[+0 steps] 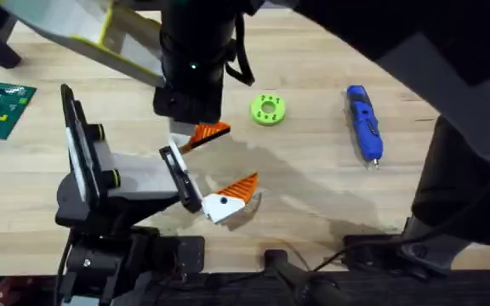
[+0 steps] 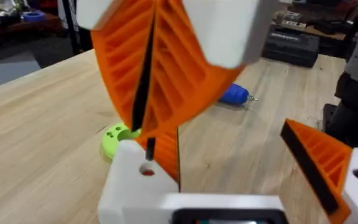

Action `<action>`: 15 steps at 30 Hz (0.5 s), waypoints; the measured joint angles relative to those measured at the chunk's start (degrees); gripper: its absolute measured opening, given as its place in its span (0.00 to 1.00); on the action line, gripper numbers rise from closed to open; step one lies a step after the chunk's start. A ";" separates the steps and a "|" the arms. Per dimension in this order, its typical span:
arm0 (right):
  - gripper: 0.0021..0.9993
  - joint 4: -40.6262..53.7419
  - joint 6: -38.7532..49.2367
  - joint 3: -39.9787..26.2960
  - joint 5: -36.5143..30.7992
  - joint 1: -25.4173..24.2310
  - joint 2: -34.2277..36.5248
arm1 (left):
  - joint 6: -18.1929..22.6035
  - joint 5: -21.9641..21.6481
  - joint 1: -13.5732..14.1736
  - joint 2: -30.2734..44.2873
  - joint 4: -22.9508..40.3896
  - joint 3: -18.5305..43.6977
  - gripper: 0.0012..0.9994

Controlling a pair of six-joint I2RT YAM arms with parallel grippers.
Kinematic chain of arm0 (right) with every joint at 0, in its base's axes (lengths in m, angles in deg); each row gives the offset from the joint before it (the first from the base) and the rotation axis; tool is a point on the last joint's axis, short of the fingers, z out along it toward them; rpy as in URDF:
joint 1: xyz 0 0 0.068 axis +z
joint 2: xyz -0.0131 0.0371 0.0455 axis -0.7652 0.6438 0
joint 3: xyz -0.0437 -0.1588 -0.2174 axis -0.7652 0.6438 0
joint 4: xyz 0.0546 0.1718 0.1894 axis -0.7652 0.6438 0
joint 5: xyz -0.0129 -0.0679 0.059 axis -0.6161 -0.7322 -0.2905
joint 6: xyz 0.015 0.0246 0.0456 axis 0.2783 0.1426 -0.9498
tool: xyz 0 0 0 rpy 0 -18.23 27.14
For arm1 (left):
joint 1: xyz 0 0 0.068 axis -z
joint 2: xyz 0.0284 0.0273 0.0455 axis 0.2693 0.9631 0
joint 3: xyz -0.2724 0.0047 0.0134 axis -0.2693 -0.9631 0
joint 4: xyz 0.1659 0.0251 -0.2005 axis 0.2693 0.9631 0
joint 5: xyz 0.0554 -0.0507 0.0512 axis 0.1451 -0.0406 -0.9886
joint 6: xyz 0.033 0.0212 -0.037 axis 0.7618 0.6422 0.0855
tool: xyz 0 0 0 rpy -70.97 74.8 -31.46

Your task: Pick up the gripper from the table and insert it into the empty holder that is missing its gripper. Then pick up a screw, insert it into the mounting hole, and use the screwdriver to tighten it. Finally, clean up the table by picking up the vegetable and placing it into the bucket.

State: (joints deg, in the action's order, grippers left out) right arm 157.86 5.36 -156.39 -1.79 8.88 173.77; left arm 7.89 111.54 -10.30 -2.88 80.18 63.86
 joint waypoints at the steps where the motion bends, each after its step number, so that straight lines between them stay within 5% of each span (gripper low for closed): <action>1: 0.01 0.01 0.00 -0.01 0.00 0.00 0.10 | 0.00 0.00 0.00 0.01 -0.01 0.00 0.99; 15: 0.00 0.04 0.00 -0.04 0.00 0.00 1.97 | 0.00 0.00 0.00 0.01 -0.02 0.00 0.99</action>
State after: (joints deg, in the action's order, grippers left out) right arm 157.90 5.36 -156.43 -1.79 8.88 175.74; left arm 7.89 111.54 -10.30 -2.86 80.16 63.86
